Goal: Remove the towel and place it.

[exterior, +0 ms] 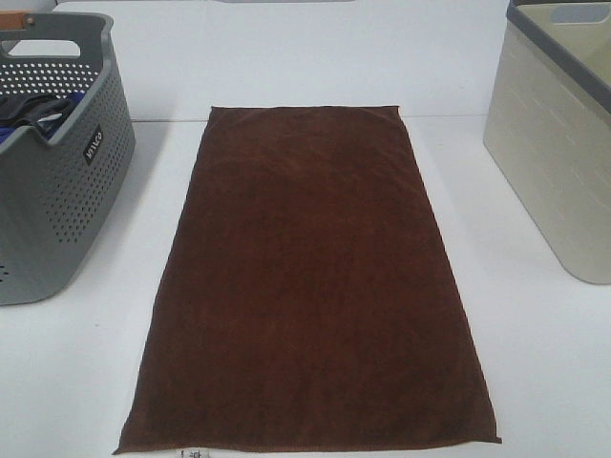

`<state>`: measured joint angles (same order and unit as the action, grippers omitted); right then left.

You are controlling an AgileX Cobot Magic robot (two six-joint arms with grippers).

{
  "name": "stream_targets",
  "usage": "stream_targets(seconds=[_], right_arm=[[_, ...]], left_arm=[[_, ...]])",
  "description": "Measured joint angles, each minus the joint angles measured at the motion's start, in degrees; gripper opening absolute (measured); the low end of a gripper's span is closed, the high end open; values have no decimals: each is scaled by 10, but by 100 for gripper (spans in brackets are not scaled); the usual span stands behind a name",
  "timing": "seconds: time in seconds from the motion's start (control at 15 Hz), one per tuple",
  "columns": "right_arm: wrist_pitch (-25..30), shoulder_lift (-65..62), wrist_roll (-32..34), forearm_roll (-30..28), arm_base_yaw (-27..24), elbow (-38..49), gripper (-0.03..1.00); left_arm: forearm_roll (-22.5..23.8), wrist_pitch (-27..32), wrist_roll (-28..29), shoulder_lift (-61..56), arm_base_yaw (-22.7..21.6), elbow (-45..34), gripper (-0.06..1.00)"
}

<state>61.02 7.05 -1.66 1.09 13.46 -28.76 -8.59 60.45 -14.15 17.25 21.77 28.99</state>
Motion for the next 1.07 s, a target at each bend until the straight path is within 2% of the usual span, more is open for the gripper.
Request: stream_targets(seconds=[0.67,0.8,1.07], right_arm=[[0,0,0,0,0,0,77],[0,-5,0,0,-15,0,77],[0,-9,0,1,-116,0,77]], left_arm=[[-3,0,0,0,-1,0,81],[-3,0,0,-8,-61,0,81],[-3,0,0,-65,-170,0,81]])
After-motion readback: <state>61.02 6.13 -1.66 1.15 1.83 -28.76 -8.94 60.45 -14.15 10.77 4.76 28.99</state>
